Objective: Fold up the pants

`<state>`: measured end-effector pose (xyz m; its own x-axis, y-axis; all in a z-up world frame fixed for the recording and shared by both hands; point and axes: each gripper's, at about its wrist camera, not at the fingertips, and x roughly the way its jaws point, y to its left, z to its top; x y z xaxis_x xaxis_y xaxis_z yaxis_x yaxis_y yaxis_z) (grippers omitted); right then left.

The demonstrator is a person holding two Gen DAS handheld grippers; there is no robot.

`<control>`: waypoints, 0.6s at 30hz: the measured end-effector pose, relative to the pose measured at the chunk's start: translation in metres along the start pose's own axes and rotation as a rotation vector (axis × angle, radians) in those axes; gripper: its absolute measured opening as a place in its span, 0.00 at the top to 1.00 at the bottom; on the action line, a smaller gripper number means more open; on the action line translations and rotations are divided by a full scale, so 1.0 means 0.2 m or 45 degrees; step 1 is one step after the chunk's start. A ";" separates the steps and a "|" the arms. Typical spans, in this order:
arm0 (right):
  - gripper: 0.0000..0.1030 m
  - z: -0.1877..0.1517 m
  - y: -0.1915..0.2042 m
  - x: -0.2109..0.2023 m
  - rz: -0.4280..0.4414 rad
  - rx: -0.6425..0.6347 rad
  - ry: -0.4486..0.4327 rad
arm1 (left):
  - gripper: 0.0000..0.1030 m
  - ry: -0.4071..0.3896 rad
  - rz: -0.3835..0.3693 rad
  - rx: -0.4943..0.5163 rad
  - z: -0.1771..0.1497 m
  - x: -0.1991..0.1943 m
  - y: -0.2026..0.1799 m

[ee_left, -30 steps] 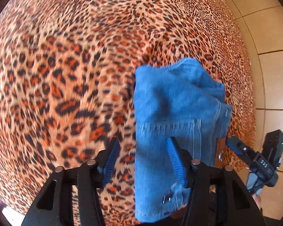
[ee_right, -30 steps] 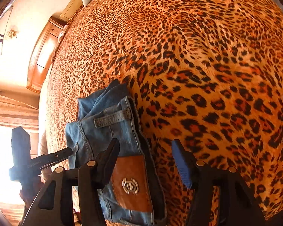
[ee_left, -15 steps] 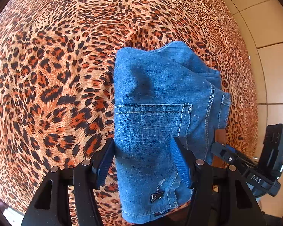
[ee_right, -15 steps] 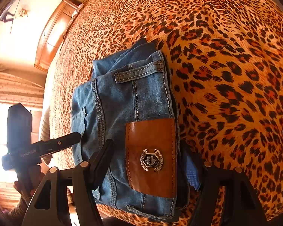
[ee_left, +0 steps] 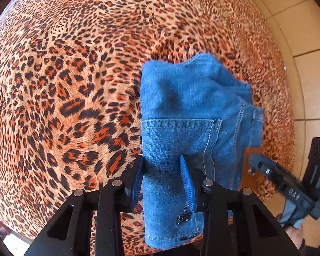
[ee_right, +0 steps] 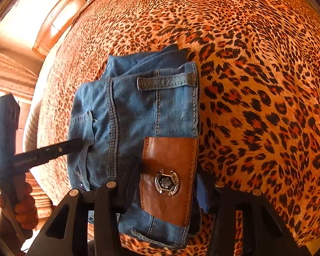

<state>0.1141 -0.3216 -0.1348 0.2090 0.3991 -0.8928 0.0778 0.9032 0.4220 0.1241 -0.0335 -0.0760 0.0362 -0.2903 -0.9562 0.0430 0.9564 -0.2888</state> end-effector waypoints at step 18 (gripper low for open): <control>0.34 0.22 -0.13 0.13 0.014 0.154 0.013 | 0.48 0.026 0.107 -0.029 0.27 0.09 0.00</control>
<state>0.1609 -0.3416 -0.1618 0.2003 0.4111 -0.8893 0.1926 0.8735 0.4472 0.1778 -0.0408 -0.0911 0.0183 -0.2087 -0.9778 0.0181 0.9779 -0.2084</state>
